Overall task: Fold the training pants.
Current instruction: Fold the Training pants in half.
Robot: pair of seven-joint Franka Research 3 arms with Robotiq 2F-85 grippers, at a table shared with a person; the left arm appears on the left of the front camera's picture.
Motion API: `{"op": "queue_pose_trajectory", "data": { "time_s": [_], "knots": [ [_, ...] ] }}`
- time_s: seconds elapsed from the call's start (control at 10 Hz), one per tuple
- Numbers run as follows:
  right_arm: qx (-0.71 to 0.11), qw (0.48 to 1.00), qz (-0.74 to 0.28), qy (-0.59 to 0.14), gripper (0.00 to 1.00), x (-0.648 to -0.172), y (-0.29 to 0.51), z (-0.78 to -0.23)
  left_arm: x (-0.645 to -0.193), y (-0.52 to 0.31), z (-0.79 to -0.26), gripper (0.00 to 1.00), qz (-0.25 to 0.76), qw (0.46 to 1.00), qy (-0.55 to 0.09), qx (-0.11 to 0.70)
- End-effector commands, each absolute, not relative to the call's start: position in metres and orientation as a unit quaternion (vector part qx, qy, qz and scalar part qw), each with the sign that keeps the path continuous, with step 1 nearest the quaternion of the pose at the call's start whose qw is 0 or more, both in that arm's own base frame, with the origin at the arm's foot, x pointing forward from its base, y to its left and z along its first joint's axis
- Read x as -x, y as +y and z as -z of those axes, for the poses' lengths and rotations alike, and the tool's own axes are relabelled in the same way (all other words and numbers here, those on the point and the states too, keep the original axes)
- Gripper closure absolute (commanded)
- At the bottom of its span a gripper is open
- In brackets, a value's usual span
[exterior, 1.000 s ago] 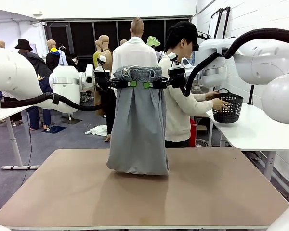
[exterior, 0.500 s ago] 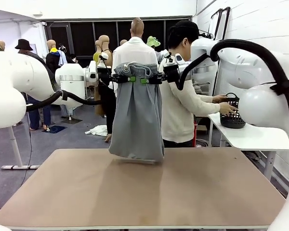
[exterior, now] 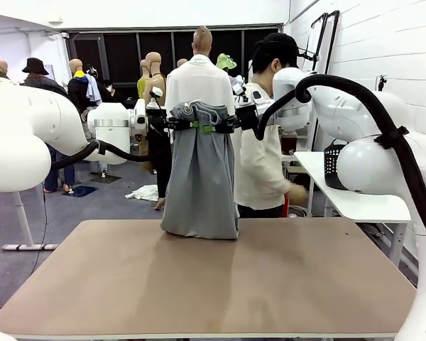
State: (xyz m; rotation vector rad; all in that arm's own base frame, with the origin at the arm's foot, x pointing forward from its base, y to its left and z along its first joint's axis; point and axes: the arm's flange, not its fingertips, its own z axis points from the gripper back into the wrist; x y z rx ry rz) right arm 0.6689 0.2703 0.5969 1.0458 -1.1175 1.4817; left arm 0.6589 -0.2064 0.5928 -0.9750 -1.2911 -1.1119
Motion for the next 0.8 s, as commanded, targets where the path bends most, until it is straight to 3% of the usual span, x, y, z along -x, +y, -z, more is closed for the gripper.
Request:
{"op": "queue_pose_trajectory", "data": {
  "time_s": [0.0,0.4,0.7],
  "knots": [
    [-0.453,0.480,-0.612,-0.435,1.00,-0.649,0.271,-0.577,-0.644,-0.208,-0.580,1.00,0.449,0.545,-0.552,0.444],
    [-0.487,0.554,-0.552,-0.389,1.00,-0.610,0.257,-0.551,-0.596,-0.192,-0.551,1.00,0.391,0.621,-0.475,0.486],
    [-0.511,0.599,-0.505,-0.353,1.00,-0.589,0.244,-0.517,-0.565,-0.177,-0.531,1.00,0.400,0.639,-0.403,0.520]
  ]
}}
